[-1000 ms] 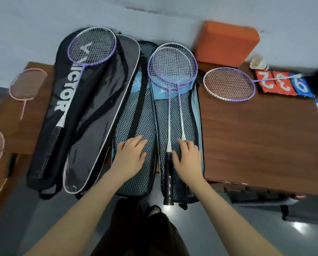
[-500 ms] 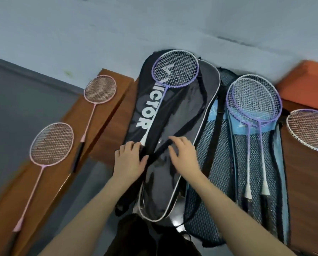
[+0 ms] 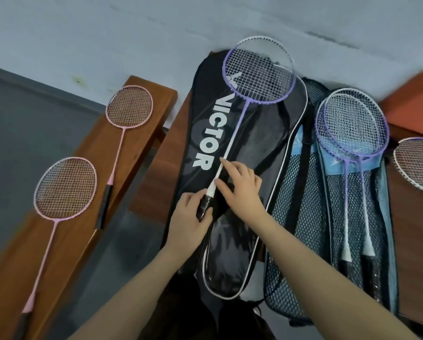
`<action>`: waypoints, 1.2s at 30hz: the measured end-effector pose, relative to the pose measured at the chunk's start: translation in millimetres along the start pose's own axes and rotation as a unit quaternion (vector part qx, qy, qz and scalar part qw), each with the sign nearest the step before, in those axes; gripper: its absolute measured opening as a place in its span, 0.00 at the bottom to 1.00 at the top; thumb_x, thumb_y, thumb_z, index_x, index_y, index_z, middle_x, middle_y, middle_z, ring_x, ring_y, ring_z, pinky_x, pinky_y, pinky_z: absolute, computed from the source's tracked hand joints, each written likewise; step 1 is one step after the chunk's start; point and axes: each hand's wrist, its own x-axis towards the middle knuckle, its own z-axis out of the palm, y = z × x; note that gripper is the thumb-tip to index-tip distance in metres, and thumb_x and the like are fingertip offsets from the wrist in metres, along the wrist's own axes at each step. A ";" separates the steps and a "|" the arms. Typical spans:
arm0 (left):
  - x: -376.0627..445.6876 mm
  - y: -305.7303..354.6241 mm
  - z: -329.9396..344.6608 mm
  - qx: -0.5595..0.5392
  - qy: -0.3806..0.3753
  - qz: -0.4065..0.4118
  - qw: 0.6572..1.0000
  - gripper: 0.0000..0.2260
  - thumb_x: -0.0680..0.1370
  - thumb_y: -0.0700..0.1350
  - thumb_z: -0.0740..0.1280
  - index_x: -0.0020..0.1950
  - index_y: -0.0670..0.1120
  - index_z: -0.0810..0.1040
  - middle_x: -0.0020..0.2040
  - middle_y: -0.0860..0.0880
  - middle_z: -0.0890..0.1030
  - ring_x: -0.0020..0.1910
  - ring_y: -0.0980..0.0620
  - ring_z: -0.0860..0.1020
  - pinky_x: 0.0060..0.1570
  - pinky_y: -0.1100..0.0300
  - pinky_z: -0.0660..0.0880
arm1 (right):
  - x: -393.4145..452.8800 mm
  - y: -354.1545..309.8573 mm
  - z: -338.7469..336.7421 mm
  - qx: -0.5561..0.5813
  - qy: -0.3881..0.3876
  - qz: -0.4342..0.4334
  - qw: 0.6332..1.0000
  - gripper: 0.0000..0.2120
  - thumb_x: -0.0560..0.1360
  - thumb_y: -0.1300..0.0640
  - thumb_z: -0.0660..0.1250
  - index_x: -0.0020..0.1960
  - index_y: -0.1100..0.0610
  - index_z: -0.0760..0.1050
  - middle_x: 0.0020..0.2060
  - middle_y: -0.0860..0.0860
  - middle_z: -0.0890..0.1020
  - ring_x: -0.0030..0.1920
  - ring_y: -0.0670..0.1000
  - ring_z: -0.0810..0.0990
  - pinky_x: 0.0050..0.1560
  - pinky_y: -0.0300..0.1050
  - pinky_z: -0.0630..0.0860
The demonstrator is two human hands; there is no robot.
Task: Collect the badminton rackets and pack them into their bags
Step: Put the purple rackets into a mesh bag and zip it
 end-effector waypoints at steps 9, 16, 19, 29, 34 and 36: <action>-39.3 88.8 35.6 -0.059 -0.046 0.058 0.996 0.19 0.72 0.39 0.69 0.61 0.48 0.71 0.51 0.53 0.70 0.47 0.63 0.71 0.49 0.72 0.68 | -54.8 37.3 -92.1 0.080 0.096 -0.024 0.992 0.16 0.73 0.47 0.68 0.60 0.50 0.75 0.51 0.45 0.77 0.55 0.47 0.72 0.53 0.41 0.54; -95.8 174.3 131.3 -0.120 -0.011 0.118 0.986 0.17 0.73 0.41 0.70 0.60 0.46 0.73 0.48 0.52 0.73 0.45 0.64 0.73 0.48 0.73 0.67 | -129.1 128.2 -182.8 0.111 0.080 -0.042 0.990 0.14 0.75 0.47 0.65 0.60 0.47 0.76 0.52 0.44 0.79 0.56 0.47 0.74 0.61 0.57 0.67; -112.8 202.6 167.6 -0.128 -0.005 0.132 0.983 0.16 0.73 0.39 0.70 0.60 0.44 0.74 0.47 0.53 0.74 0.46 0.64 0.73 0.49 0.73 0.67 | -148.3 169.9 -216.4 0.127 0.062 -0.049 0.989 0.17 0.77 0.52 0.65 0.65 0.47 0.72 0.50 0.43 0.79 0.53 0.44 0.75 0.60 0.51 0.70; -80.5 242.2 270.7 -0.118 -0.042 0.030 0.992 0.12 0.72 0.39 0.70 0.50 0.50 0.70 0.43 0.51 0.72 0.39 0.57 0.73 0.42 0.55 0.75 | -137.2 326.1 -274.4 0.087 0.166 0.119 0.975 0.15 0.74 0.58 0.68 0.60 0.57 0.76 0.46 0.51 0.79 0.44 0.51 0.76 0.51 0.55 0.75; -70.7 246.7 308.0 -0.082 -0.088 0.008 0.993 0.21 0.75 0.42 0.66 0.65 0.53 0.66 0.52 0.56 0.70 0.47 0.61 0.73 0.48 0.59 0.74 | -112.3 402.1 -285.6 -0.011 0.147 0.181 0.972 0.17 0.73 0.52 0.69 0.60 0.55 0.76 0.49 0.53 0.80 0.51 0.56 0.77 0.56 0.59 0.71; -60.8 252.2 319.7 -0.056 -0.087 0.045 0.994 0.22 0.77 0.43 0.63 0.70 0.51 0.63 0.56 0.54 0.71 0.49 0.58 0.73 0.50 0.62 0.71 | -107.1 424.1 -285.5 -0.043 0.130 0.197 0.971 0.18 0.73 0.51 0.68 0.61 0.54 0.76 0.53 0.53 0.79 0.56 0.57 0.75 0.59 0.57 0.67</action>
